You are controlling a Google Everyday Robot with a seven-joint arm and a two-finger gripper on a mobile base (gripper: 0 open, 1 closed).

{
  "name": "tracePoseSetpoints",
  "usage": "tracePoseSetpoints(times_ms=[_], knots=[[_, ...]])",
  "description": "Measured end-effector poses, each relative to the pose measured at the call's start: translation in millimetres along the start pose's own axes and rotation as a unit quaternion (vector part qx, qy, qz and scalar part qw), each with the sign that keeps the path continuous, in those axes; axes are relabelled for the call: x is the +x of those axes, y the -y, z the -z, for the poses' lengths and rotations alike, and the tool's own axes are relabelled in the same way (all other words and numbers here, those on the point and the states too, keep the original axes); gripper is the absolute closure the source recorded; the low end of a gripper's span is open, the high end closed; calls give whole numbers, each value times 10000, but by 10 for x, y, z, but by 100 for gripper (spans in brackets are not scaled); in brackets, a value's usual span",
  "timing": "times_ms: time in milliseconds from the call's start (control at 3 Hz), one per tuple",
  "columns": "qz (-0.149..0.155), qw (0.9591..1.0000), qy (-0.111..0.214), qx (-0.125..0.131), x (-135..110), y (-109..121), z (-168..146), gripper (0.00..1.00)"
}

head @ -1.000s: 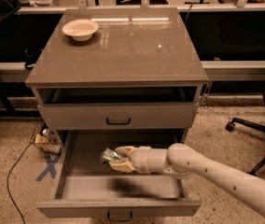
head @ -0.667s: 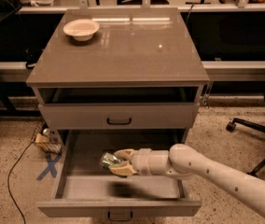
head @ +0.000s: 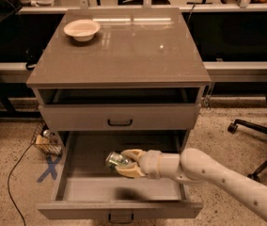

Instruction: Pick green can from middle drawer and place on counter

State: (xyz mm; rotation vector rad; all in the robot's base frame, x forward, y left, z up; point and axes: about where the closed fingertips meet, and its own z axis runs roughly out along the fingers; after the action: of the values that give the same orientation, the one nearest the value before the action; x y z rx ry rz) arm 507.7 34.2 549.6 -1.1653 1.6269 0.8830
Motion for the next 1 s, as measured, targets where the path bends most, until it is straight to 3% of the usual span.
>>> tracePoseSetpoints(times_ms=[333,667,1000], knots=[[876,9955,202,305,-684,-306,494,100],[1502,9850,431,737,-1225,-406,1055,100],[1444,9827,414,1085,-1171,-349,1356,100]])
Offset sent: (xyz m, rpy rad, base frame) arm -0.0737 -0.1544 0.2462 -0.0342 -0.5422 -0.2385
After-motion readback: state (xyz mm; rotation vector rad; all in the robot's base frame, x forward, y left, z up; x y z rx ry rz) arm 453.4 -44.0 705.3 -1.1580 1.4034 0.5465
